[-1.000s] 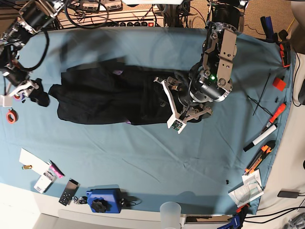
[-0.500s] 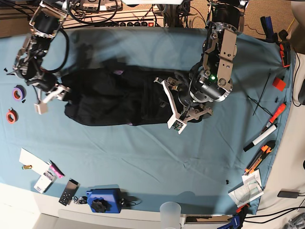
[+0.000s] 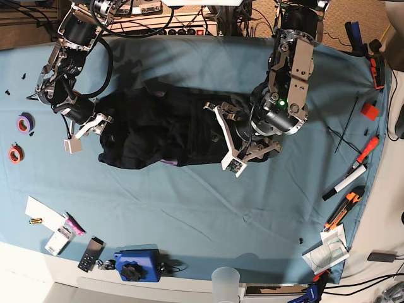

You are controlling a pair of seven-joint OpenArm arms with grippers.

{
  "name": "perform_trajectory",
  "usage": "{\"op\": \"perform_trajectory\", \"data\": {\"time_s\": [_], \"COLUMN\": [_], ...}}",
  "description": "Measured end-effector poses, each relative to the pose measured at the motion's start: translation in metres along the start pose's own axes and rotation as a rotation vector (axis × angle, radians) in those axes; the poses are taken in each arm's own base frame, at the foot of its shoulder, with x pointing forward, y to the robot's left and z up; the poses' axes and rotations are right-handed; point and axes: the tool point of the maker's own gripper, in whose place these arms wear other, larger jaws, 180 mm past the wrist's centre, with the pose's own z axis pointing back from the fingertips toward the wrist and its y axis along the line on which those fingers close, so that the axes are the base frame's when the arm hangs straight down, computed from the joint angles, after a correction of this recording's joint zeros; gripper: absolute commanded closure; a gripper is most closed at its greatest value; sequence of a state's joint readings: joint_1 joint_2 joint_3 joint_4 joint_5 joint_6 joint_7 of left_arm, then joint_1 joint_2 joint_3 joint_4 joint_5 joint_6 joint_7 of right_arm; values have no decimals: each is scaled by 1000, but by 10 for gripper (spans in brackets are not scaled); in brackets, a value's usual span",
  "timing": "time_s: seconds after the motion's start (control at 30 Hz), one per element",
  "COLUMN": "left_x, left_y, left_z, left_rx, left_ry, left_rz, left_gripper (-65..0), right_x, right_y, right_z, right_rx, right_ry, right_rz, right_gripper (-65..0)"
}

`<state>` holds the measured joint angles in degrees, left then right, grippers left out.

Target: Layout the t-shirt on the table in an organized manner, then fold the t-shirt properly

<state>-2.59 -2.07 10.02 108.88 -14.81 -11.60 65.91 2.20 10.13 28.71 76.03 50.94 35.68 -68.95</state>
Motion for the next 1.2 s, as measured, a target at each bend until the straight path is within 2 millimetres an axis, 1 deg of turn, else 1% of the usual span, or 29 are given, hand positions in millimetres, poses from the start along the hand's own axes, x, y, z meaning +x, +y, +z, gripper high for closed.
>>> {"op": "perform_trajectory", "data": {"time_s": [0.07,0.1,0.2,0.23,0.27,0.3,0.37,0.43,0.5,0.57,0.73,0.8,0.83,0.9,0.93,1.03,1.07,1.1,1.13,1.2], "left_x": [0,0,0,0,0,0,0,-2,-6,-11,-15,-17,-17,-17,-19,-31,-34,-36,-38,-42], "left_y": [0,0,0,0,0,0,0,1,2,2,1,1,1,3,7,32,40,48,53,67], "left_z": [0,0,0,0,0,0,0,0,0,-1,-1,-1,-1,-1,0,4,6,8,10,15], "left_rx": [1,1,0,1,1,1,1,8,16,18,16,17,17,26,49,188,237,278,307,371], "left_ry": [0,0,0,0,1,0,1,6,15,27,43,53,53,56,63,130,142,154,158,171], "left_rz": [0,0,0,0,0,0,0,-2,-3,0,3,3,3,-2,-11,-30,-22,-20,-8,-5], "left_gripper": [-333,-333,-333,-333,-332,-332,-332,-332,-332,-325,-265,-243,-220,-159,-124,-15,0,0,0,0], "right_x": [0,-1,-4,-5,-6,-6,-4,3,14,27,62,72,77,87,91,95,96,99,102,114], "right_y": [-1,-2,-5,-5,-7,-10,-15,-22,-36,-52,-98,-111,-114,-116,-117,-115,-113,-109,-102,-82], "right_z": [0,0,0,0,0,1,2,4,12,24,62,77,83,91,93,101,103,106,109,111], "right_rx": [-3,-11,-24,-27,-38,-53,-85,-119,-185,-262,-516,-587,-604,-620,-628,-663,-669,-672,-670,-636], "right_ry": [1,6,18,21,28,37,43,43,41,48,84,93,96,88,89,98,100,94,84,32], "right_rz": [1,3,2,3,10,23,53,102,147,194,266,277,283,292,296,327,336,351,370,411], "right_gripper": [-283,-242,-87,-48,-15,0,0,0,0,0,0,0,0,0,0,0,0,0,0,0]}}
